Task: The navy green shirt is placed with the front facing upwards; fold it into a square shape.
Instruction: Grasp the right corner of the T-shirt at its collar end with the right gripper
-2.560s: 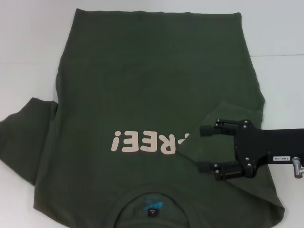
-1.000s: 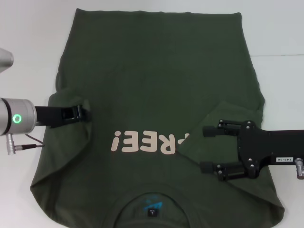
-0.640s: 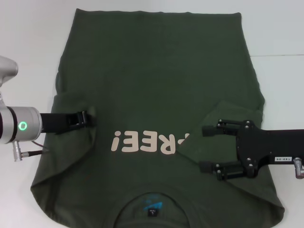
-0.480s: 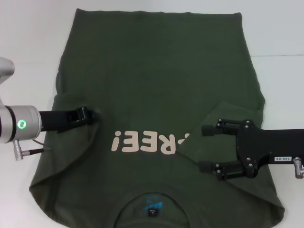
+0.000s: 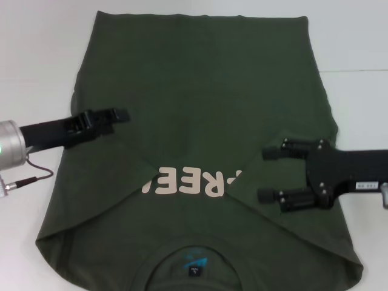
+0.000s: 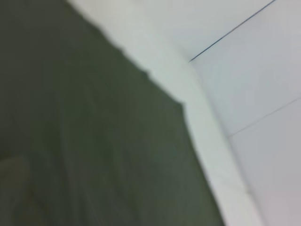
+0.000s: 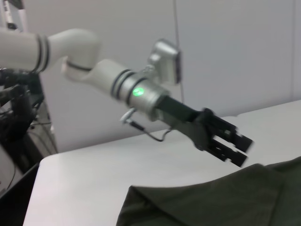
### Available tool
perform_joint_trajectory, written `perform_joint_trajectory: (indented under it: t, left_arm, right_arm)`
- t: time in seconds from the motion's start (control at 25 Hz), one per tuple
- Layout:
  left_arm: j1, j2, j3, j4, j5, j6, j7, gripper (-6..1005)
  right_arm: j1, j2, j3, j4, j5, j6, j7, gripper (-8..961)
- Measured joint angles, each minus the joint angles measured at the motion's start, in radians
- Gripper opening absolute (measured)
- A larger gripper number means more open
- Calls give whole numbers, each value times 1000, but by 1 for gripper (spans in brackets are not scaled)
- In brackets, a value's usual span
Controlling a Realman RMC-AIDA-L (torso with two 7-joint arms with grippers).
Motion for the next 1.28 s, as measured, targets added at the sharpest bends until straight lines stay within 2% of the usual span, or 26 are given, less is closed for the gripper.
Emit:
perform_joint_trajectory:
  t: [0.12, 0.44, 0.64, 0.76, 1.0, 1.16, 1.28]
  left_arm:
    - [13, 0, -16, 0, -50, 40, 73, 650]
    - [34, -6, -18, -1, -107, 108, 236, 816]
    - [34, 13, -9, 11, -85, 241, 382, 913]
    - [37, 23, -11, 34, -63, 320, 500, 965]
    - [39, 27, -3, 101, 24, 438, 726, 952]
    - [21, 37, 6, 103, 53, 483, 780, 948]
    - [6, 39, 31, 105, 70, 501, 802, 948]
  right_arm:
    - [3, 0, -4, -68, 12, -25, 119, 919]
    - [65, -33, -35, -230, -80, -86, 714, 919]
    - [32, 7, -76, -421, -198, -86, 951, 916]
    - [7, 4, -83, -458, -226, -77, 1066, 916]
    - [-51, -3, -42, -461, -262, -86, 1234, 915]
    - [-84, -5, 15, -448, -347, -87, 1278, 913]
    - [-102, -16, 64, -417, -386, -108, 1283, 911]
